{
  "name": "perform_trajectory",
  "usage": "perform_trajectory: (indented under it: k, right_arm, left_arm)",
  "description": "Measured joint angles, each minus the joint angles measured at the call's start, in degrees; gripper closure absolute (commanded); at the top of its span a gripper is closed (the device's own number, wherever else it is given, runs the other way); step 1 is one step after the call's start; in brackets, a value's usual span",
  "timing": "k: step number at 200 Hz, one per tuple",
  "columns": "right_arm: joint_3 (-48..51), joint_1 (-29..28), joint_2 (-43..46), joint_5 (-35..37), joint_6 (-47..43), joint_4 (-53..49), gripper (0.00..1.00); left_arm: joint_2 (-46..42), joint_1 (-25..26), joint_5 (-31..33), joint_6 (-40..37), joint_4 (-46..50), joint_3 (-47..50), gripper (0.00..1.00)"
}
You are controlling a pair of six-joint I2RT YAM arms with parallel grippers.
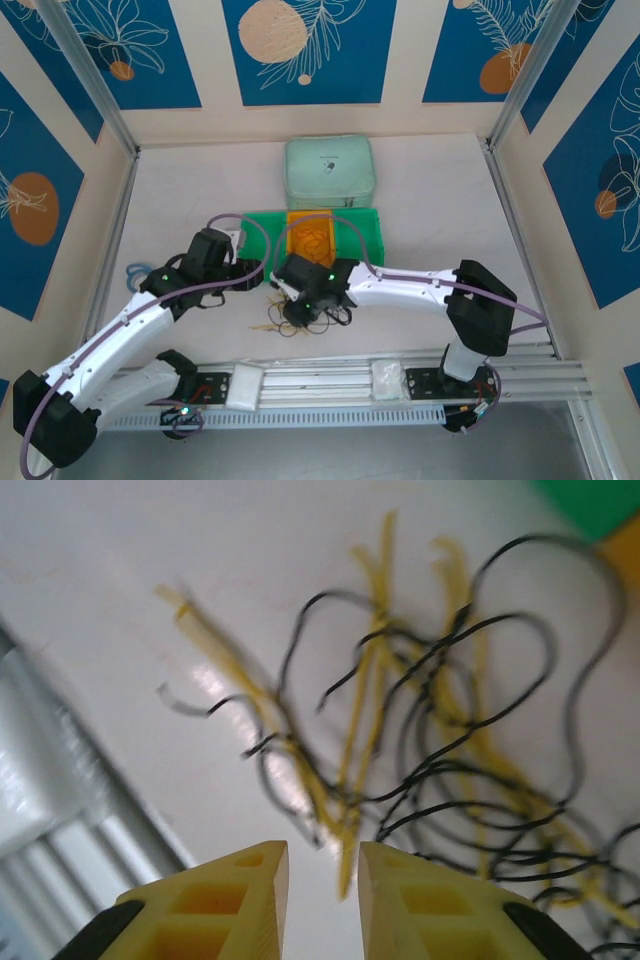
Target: Untangle the cables
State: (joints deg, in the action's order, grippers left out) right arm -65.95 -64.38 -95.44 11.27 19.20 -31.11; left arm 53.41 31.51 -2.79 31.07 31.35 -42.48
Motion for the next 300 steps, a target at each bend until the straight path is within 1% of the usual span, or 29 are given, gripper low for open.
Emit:
perform_trajectory:
  k: [19, 39, 61, 112, 184, 215, 248, 300]
  right_arm:
    - [-1.5, 1.0, 0.0, 3.4, 0.4, -1.9, 0.72]
    - [-2.8, 2.1, -0.2, 5.3, 0.4, -4.9, 0.72]
    - [-2.4, 2.3, 0.0, 5.5, -0.2, -7.4, 0.71]
    - [4.4, -0.3, 4.3, 3.5, -2.6, -11.8, 0.69]
    - [4.6, -0.5, 4.2, 2.9, -4.2, -10.5, 0.68]
    - [4.6, -1.0, 3.3, 2.4, -5.5, -10.2, 0.67]
    - [4.6, -1.3, 3.2, 2.2, -6.4, -9.7, 0.67]
    - [2.8, -1.3, -0.7, 2.6, -7.7, -9.0, 0.67]
  left_arm:
    - [0.0, -0.3, -0.2, 0.0, -0.7, 0.0, 0.54]
    - [0.0, -0.8, -0.3, 0.0, -0.7, 0.0, 0.54]
    - [0.0, -1.0, -0.5, 0.0, -0.7, 0.0, 0.54]
    - [0.0, -1.6, -1.2, -1.2, -0.5, 0.0, 0.54]
    - [0.5, -1.7, -2.1, -1.4, -0.5, 0.0, 0.54]
    - [0.5, -1.7, -2.1, -1.5, -0.5, 0.0, 0.48]
    - [0.5, -1.7, -2.1, -1.6, -0.6, 0.0, 0.48]
    - [0.4, -1.7, -2.1, -1.6, -0.9, 0.0, 0.48]
